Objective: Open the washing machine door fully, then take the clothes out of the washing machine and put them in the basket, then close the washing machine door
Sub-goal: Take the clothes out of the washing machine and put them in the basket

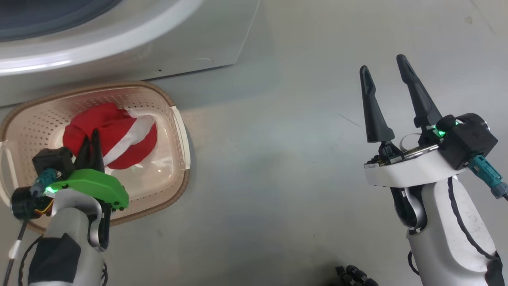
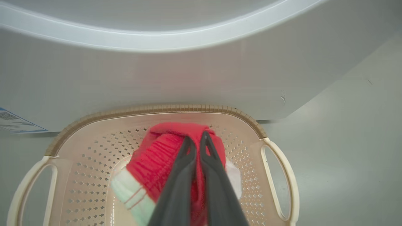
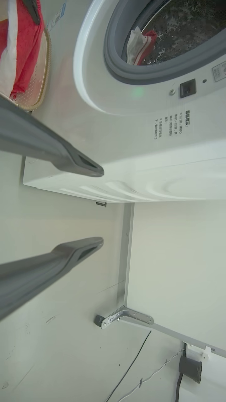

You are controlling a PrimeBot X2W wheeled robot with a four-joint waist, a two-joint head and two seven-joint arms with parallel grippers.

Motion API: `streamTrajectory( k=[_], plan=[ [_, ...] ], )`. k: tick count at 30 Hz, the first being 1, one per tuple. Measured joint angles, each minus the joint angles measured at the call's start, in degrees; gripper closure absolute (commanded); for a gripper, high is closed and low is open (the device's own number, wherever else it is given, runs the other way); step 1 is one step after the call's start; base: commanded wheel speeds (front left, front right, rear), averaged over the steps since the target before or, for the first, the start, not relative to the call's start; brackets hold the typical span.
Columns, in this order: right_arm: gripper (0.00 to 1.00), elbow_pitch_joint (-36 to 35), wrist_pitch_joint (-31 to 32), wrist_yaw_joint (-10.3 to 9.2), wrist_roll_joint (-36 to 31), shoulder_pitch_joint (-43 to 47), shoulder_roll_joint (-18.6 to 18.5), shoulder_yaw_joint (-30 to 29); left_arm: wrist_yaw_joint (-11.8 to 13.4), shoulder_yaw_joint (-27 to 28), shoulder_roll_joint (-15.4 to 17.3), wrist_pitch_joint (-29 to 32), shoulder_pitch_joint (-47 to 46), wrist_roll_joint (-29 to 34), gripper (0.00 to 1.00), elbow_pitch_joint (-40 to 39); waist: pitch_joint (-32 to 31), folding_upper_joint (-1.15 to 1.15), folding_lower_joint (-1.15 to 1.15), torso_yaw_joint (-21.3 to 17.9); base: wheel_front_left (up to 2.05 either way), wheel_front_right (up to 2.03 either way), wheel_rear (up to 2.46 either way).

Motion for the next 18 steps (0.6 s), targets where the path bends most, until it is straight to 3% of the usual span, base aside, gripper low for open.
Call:
streamTrajectory(
  k=[16, 17, 18],
  plan=[
    [0.00, 0.6, 0.0, -0.09, 0.2, -2.1, 0.0, -0.1, -2.4, 0.4, -0.8, 0.6, -5.6, -2.5, 1.00, 11.7, 4.5, 0.00, 0.00, -1.3, 0.00, 0.00, 0.00],
    [0.00, 0.9, 0.0, -0.09, 0.3, -2.2, 0.0, -0.1, -2.7, 0.4, -0.8, 0.3, -5.9, -2.5, 0.86, 12.3, 4.3, 0.00, 0.00, -1.2, 0.00, 0.00, 0.00],
    [0.00, 1.2, 0.0, -0.09, 0.3, -2.3, 0.0, 0.0, -3.0, 0.4, -0.8, 0.3, -6.0, -2.6, 0.54, 12.9, 4.1, 0.00, 0.00, -1.2, 0.00, 0.00, 0.00]
  ],
)
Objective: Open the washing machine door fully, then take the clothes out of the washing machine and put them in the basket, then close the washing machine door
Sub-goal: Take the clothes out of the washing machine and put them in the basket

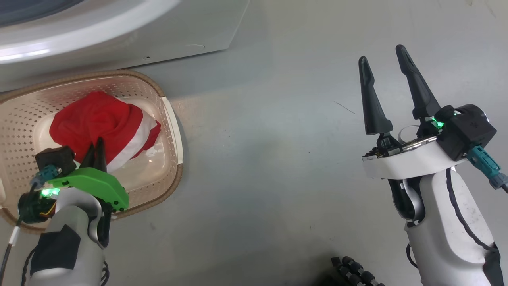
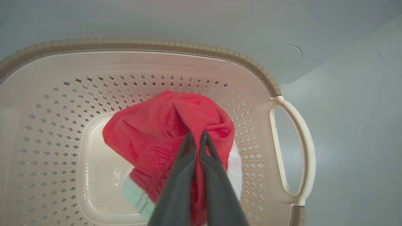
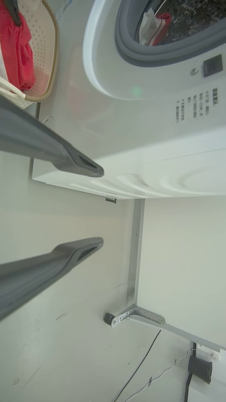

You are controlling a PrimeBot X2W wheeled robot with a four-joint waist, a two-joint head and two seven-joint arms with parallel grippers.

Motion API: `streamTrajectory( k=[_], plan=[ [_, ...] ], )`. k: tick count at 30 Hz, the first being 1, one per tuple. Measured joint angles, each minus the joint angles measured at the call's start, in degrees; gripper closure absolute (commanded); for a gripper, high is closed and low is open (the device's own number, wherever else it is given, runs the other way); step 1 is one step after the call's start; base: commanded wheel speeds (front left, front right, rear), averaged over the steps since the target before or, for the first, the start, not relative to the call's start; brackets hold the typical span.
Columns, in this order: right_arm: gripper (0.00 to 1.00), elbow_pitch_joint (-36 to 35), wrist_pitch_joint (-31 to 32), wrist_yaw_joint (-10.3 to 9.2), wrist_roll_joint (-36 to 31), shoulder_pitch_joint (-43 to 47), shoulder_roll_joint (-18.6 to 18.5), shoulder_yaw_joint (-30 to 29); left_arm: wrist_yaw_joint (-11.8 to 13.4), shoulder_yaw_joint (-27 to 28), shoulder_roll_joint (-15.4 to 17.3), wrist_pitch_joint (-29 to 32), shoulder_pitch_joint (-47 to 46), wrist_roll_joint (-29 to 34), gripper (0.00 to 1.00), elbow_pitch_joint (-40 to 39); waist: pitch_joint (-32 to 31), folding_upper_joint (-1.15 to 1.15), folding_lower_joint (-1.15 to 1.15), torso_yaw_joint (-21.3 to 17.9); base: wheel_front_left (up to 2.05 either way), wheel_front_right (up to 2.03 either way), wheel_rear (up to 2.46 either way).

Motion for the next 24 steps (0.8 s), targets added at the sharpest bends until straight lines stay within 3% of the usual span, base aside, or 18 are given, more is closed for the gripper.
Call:
streamTrajectory(
  k=[1, 2, 3, 8, 15, 24],
  plan=[
    [0.00, 0.3, 0.0, 0.00, 0.1, -0.2, 0.0, 0.1, -0.3, 0.0, -0.1, -0.1, 0.0, 0.0, 0.22, 0.7, -0.2, 0.00, 0.00, 0.0, 0.00, 0.00, 0.00],
    [0.00, 0.5, 0.0, 0.01, 0.1, -0.3, 0.0, 0.4, -0.5, 0.0, -0.1, -0.5, 0.0, -0.1, 0.05, 1.3, -0.5, 0.00, 0.00, 0.0, 0.00, 0.00, 0.00],
    [0.00, 0.7, 0.0, 0.01, 0.2, -0.3, 0.0, 0.5, -0.8, 0.0, -0.1, -0.5, 0.0, -0.1, 0.00, 1.8, -0.8, 0.00, 0.00, 0.1, 0.00, 0.00, 0.00],
    [0.00, 1.8, 0.0, 0.01, 0.2, -0.3, 0.0, 0.5, -2.9, -1.9, -0.5, -1.2, 0.0, 0.0, 0.00, 3.7, -2.7, 0.00, 0.00, 0.3, 0.00, 0.00, 0.00],
    [0.00, 3.5, 0.0, 0.00, 0.0, 0.0, 0.0, -0.1, -3.7, -3.4, -1.3, -2.8, 0.2, 0.5, 0.00, 4.8, -6.6, 0.00, 0.00, 1.3, 0.00, 0.00, 0.00],
    [0.00, 6.4, 0.0, -0.26, -0.7, 4.3, 0.0, -2.4, -4.1, -4.1, -2.1, -4.2, 1.8, 1.7, 0.00, -0.7, -13.5, 0.00, 0.00, 4.1, 0.00, 0.00, 0.00]
  ],
)
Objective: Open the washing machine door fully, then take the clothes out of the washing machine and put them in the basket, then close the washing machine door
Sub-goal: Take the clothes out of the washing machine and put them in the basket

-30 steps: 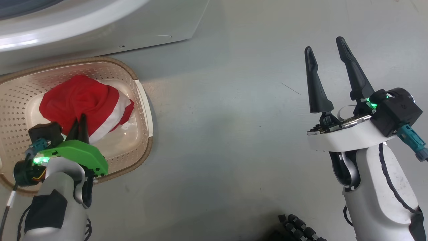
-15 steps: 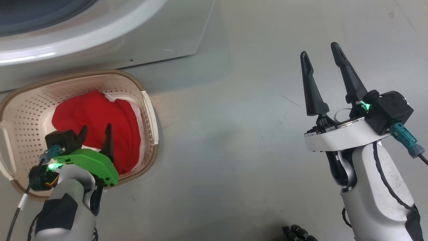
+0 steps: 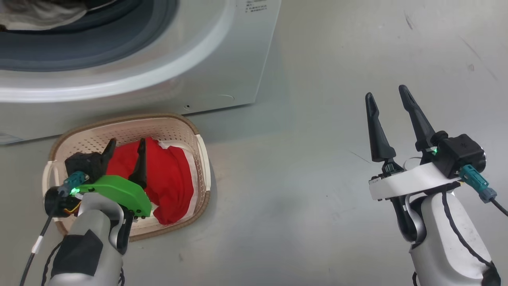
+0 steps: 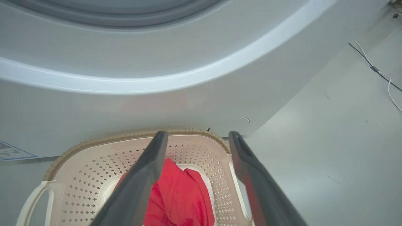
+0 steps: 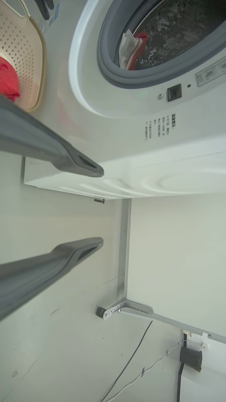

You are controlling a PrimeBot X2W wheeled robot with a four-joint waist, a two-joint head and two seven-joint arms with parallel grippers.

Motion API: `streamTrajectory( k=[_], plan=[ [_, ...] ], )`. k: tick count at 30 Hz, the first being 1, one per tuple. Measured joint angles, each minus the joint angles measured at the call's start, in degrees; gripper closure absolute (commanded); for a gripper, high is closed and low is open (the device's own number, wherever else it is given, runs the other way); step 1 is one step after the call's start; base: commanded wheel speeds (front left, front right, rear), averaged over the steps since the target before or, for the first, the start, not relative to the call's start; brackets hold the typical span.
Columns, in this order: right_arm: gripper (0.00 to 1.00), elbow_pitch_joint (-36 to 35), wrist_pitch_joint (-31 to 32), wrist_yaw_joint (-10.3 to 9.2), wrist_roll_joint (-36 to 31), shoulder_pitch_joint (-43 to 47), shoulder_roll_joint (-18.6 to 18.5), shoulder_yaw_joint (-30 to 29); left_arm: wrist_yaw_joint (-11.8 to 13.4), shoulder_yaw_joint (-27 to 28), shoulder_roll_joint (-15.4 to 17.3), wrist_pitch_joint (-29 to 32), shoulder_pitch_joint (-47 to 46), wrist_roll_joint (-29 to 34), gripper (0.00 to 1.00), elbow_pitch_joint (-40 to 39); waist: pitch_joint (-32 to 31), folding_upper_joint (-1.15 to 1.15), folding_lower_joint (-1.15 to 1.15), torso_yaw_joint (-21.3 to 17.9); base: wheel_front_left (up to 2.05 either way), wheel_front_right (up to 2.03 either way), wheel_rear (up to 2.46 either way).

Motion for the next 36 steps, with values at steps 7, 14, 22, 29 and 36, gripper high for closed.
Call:
streamTrajectory(
  k=[7, 14, 22, 29, 36],
  plan=[
    [0.00, 1.8, 0.0, 0.01, -0.5, 3.3, 0.0, -1.1, 0.0, -0.1, -0.6, 0.0, 1.4, 1.8, 0.00, -8.2, -5.2, 0.00, 0.00, 2.7, 0.00, 0.00, 0.00],
    [0.00, 2.5, 0.0, 0.01, -0.6, 6.3, 0.0, -1.9, 1.3, 0.4, -0.6, 0.0, 4.3, 3.9, 0.00, -15.6, -10.2, 0.00, 0.00, 5.4, 0.00, 0.00, 0.00],
    [0.00, 2.8, 0.0, 0.02, -0.6, 8.6, 0.0, -2.2, 2.6, -0.3, -0.6, 0.0, 9.6, 6.6, 0.00, -21.5, -15.3, 0.00, 0.00, 7.7, 0.00, 0.00, 0.00],
    [0.00, 3.3, 0.0, 0.02, -0.6, 11.1, 0.0, -2.5, 3.2, -1.2, -0.6, 0.0, 15.1, 7.2, 0.00, -24.5, -19.1, 0.00, 0.00, 8.9, 0.00, 0.00, 0.00],
    [0.00, 3.5, 0.0, 0.02, -0.6, 13.7, 0.1, -2.5, 4.2, -1.3, -0.5, 0.0, 21.1, 7.2, 0.00, -26.4, -22.5, 0.00, 0.00, 9.3, 0.00, 0.00, 0.00]
  ],
)
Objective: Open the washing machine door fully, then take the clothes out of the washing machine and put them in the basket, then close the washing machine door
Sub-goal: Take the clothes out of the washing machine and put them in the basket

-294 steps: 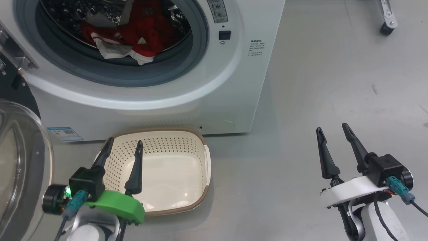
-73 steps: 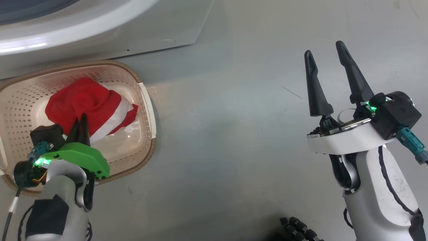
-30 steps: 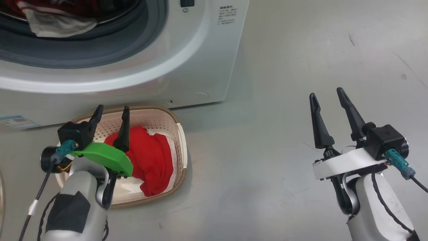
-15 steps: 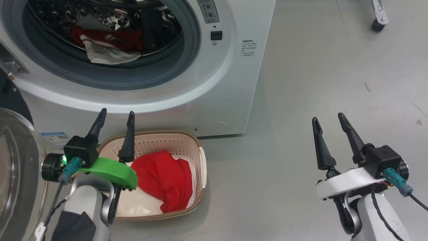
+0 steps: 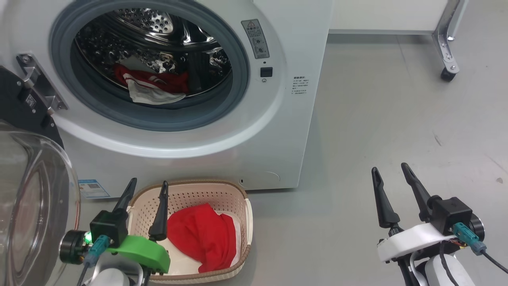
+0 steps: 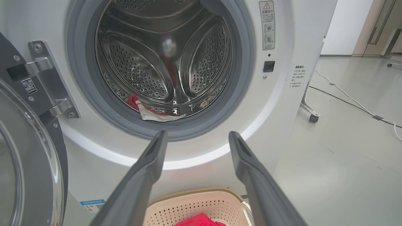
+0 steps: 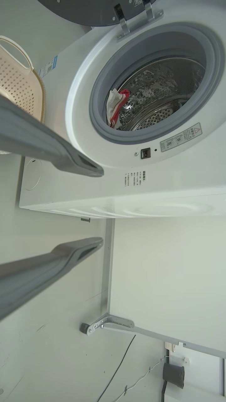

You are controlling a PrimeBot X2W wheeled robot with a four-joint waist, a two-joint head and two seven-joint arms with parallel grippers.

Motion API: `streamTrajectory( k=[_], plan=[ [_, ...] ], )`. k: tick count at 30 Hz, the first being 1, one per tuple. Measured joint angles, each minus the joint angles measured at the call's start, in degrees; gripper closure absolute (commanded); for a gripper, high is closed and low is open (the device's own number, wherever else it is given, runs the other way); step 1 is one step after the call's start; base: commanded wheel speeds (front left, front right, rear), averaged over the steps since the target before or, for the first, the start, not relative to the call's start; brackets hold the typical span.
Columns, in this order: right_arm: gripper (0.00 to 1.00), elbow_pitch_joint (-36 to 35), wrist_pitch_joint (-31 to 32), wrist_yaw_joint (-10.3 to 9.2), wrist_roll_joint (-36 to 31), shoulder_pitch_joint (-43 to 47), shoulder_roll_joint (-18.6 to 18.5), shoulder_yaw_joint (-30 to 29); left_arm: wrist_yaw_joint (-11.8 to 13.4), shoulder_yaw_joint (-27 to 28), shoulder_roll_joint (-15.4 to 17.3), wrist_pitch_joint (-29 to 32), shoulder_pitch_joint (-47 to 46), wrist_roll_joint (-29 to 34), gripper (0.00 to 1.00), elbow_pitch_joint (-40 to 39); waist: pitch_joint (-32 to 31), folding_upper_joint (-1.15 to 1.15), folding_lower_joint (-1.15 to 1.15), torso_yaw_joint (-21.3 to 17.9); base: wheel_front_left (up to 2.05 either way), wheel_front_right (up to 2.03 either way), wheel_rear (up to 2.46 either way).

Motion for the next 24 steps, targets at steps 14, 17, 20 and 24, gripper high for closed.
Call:
streamTrajectory(
  k=[14, 17, 20, 24],
  plan=[
    [0.00, -0.6, 0.0, -0.18, 0.0, 2.5, 0.0, 0.2, 1.0, -0.2, 0.1, 0.4, 5.5, -0.1, 0.00, -6.1, -2.4, 0.00, 0.00, 0.5, 0.00, 0.00, 0.00],
    [0.00, -0.9, 0.0, -0.18, 0.0, 2.6, 0.0, 0.2, 1.0, -0.3, 0.2, 0.8, 5.8, -0.1, 0.00, -7.2, -2.3, 0.00, 0.00, 0.5, 0.00, 0.00, 0.00],
    [0.00, -1.1, 0.0, -0.18, 0.0, 2.6, 0.0, 0.3, 1.5, -0.4, 0.5, 1.3, 6.2, 0.0, 0.00, -8.3, -2.0, 0.00, 0.00, 0.5, 0.00, 0.00, 0.00],
    [0.00, -1.4, 0.0, -0.18, 0.0, 2.6, 0.0, 0.4, 1.5, -0.5, 1.0, 1.8, 6.7, 0.0, 0.00, -9.8, -1.8, 0.00, 0.00, 0.5, 0.00, 0.00, 0.00]
  ],
)
